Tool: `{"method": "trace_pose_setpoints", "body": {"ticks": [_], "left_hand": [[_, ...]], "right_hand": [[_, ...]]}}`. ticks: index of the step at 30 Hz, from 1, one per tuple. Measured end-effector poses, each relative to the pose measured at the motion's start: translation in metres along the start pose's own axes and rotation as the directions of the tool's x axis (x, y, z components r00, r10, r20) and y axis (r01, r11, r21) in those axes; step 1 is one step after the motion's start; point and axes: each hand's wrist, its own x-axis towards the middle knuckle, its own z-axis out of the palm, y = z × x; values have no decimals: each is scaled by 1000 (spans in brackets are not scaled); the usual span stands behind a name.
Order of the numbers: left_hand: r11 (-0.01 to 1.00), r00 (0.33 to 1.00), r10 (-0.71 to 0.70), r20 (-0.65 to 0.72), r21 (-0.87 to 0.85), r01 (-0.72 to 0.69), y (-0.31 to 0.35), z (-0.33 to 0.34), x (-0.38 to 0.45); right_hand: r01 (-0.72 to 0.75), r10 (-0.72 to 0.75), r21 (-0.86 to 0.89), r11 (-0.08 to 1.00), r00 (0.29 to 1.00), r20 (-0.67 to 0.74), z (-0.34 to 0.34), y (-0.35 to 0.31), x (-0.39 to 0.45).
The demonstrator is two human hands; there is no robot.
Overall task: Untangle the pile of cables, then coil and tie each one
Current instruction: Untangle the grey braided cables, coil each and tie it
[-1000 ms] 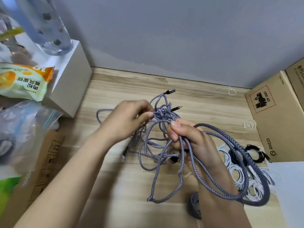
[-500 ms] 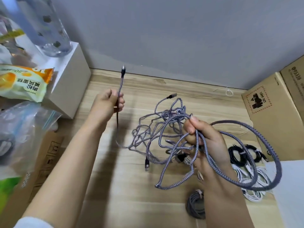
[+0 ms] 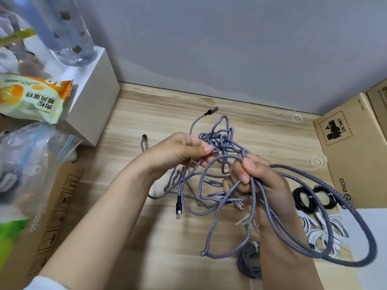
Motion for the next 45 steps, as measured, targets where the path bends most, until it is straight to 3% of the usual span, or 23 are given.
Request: {"method": "trace_pose_setpoints", "body": {"ticks": [4, 6, 11, 15, 19, 21, 23, 25, 29, 31, 34, 37, 42, 45], "left_hand": [[977, 992, 55, -112, -199, -77, -2, 6, 4], [970, 977, 85, -195, -206, -126, -4, 6, 6], [971, 919, 173, -354, -98, -220, -4, 9, 6], [963, 844, 268, -464, 149, -225, -10, 4, 7], [887, 731, 442, -520, 376, -269, -13, 5, 6], [888, 693, 453, -561, 356, -292, -15, 7, 8], [918, 696, 396, -598, 253, -305, -19, 8, 9], [932, 699, 361, -617, 235, -275, -21, 10, 12], [793, 660, 500, -560, 603, -89, -18, 9, 10], [763, 669, 488, -560, 646, -15, -16, 8, 10], [868, 720, 376, -584, 494, -53, -12, 7, 8], [918, 735, 303, -607, 392, -55, -10, -3, 8], [986, 786, 158, -597, 133, -98, -22, -28, 11], [987, 844, 31, -536, -115, -109, -26, -31, 11]], "right_hand": [[44, -44, 61, 997, 999, -3, -3, -2, -2], [46, -45, 127, 991, 999, -13, -3, -1, -1], [49, -44, 173, 984, 998, -33, -3, -2, -1], [44, -38, 156, 987, 999, -39, -3, -3, -2], [35, -28, 164, 986, 999, -45, -4, -1, -2], [31, -26, 143, 989, 999, -34, -4, -2, -2], [30, -29, 87, 996, 1000, -6, -3, -2, 0], [30, -30, 59, 998, 1000, 6, -3, -3, 0], [9, -9, 25, 1000, 1000, 6, -4, -2, 1], [-8, 8, -3, 1000, 1000, -1, -5, -2, 1], [10, -9, 21, 1000, 1000, -12, -6, -2, 0], [73, -64, 161, 984, 996, -63, -8, -4, -2], [121, -115, 89, 989, 991, -74, -8, -6, -4], [125, -121, 85, 989, 991, -52, -8, -6, -4]]}}
